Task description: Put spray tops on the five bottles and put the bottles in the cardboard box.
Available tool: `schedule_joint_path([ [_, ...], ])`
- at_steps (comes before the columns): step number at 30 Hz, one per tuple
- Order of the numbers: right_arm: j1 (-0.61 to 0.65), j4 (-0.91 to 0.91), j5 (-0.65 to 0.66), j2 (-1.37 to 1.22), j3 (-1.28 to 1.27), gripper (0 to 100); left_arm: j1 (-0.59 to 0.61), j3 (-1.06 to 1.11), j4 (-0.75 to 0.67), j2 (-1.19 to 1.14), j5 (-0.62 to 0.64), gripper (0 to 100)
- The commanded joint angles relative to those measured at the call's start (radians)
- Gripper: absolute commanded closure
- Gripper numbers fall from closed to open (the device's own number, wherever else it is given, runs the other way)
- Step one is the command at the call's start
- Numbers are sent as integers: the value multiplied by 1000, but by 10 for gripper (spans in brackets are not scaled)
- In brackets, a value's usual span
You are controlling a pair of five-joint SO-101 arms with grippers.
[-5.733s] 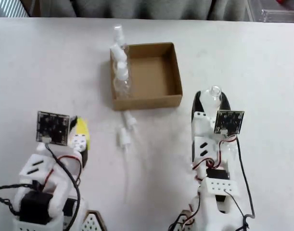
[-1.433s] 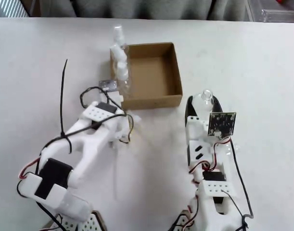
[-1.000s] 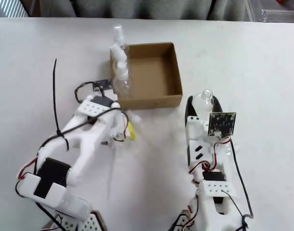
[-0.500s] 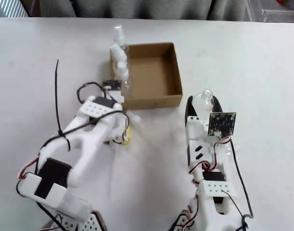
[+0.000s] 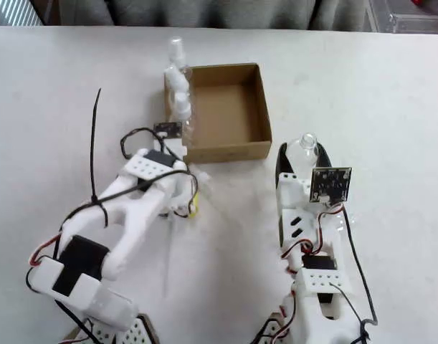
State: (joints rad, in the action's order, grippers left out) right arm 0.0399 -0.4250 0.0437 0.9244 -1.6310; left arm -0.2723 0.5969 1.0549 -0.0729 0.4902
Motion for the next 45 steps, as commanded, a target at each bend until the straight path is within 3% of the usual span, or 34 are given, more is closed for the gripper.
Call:
schedule_joint_path([
  [1, 1, 16, -3, 16, 15, 982, -13, -8, -14, 13, 14, 830],
  [5, 1, 16, -3, 16, 15, 982, -13, -11, -18, 13, 6, 988],
  [13, 7, 16, -3, 8, 17, 982, 13, -12, -14, 45, 5, 979],
  [24, -4, 18, -3, 8, 160, 982, 93, 209, -144, 398, 5, 979],
  [31, 134, 12, -3, 18, 253, 982, 170, 338, -250, 604, 3, 977],
  [34, 194, 12, -3, 19, 259, 982, 197, 387, -284, 682, -68, 977],
  [38, 274, 10, -8, 19, 213, 982, 200, 431, -307, 754, -160, 978],
  [45, 348, -124, -3, 104, 77, 982, 254, 506, -437, 822, -166, 976],
])
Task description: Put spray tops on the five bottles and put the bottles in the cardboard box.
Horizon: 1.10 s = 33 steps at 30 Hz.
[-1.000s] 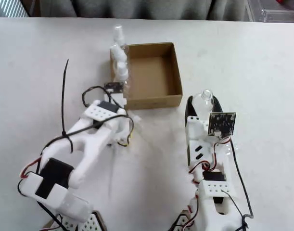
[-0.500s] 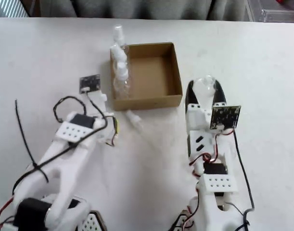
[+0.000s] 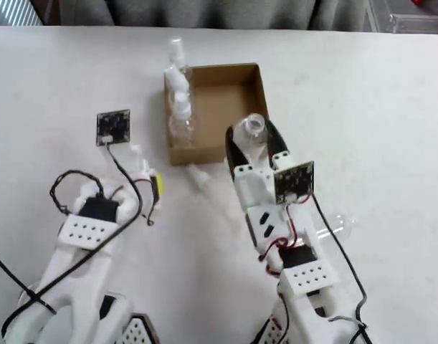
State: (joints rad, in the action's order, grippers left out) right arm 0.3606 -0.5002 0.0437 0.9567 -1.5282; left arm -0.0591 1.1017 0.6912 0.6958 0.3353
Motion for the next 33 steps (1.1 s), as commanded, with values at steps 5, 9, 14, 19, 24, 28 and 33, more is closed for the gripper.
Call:
schedule_joint_path([
  [5, 105, 110, -9, 260, -92, 982, 119, -14, -104, 79, -11, 978],
  [9, 193, 328, -12, 432, -106, 982, 180, -78, -104, 128, -3, 978],
  [14, 312, 460, -11, 638, -167, 982, 231, -173, -104, 259, -3, 977],
  [19, 321, 621, -11, 762, -167, 982, 213, -275, -104, 410, -3, 976],
  [24, 321, 677, -11, 788, -166, 982, 128, -465, -104, 450, -3, 977],
  [28, 321, 679, -11, 788, -166, 982, 7, -601, -106, 450, -9, 977],
  [33, 321, 702, -11, 786, -166, 982, -151, -658, -164, 450, -11, 977],
])
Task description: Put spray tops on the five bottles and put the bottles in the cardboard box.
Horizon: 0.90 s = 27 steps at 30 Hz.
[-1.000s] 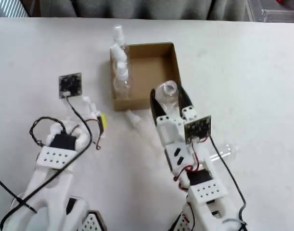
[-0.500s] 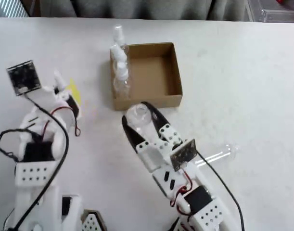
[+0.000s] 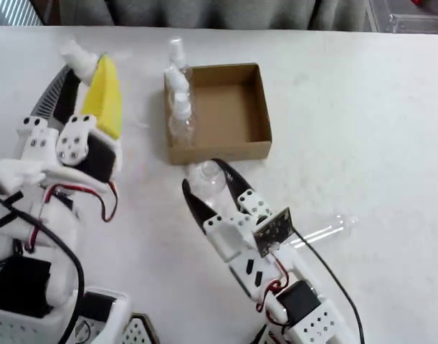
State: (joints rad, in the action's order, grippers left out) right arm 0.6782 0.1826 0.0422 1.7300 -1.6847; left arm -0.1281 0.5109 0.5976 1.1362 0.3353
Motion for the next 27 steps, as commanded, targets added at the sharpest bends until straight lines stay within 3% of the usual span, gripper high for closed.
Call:
schedule_joint_path([
  [1, 4, 27, -9, 13, -9, 982, -107, -66, -101, 10, -11, 978],
  [7, 4, 30, -9, 13, -9, 982, -208, -48, -100, 8, -11, 978],
  [21, 4, 31, -9, 13, -9, 982, -266, 87, -87, 19, -9, 978],
  [27, 4, 31, -9, 13, -9, 982, -337, 6, 72, 19, -9, 978],
])
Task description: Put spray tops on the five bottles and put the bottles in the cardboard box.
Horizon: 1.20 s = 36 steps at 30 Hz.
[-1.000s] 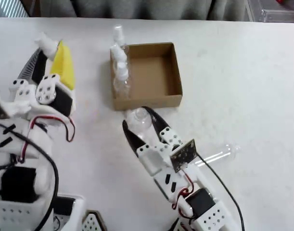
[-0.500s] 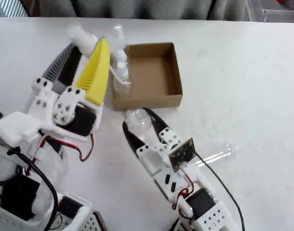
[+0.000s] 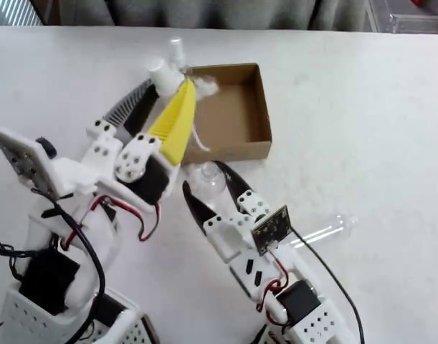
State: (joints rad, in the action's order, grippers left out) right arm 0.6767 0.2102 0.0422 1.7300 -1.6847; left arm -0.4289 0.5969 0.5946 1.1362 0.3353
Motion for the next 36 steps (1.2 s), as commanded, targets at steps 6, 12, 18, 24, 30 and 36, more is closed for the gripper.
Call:
schedule_joint_path([
  [6, 5, 5, -9, 13, -9, 982, -33, -101, 120, 19, -9, 978],
  [12, 5, 25, -9, 13, -9, 982, -39, -101, 163, 19, -11, 978],
  [18, 5, 25, -9, 13, -9, 982, -33, -124, 157, 19, -11, 978],
  [24, 5, 25, -9, 13, -9, 982, -31, -147, 157, 19, -11, 978],
  [30, 5, 25, -9, 13, -9, 982, -30, -146, 107, 15, -11, 978],
  [36, 5, 25, -9, 13, -9, 982, -10, -117, 106, 15, -11, 978],
])
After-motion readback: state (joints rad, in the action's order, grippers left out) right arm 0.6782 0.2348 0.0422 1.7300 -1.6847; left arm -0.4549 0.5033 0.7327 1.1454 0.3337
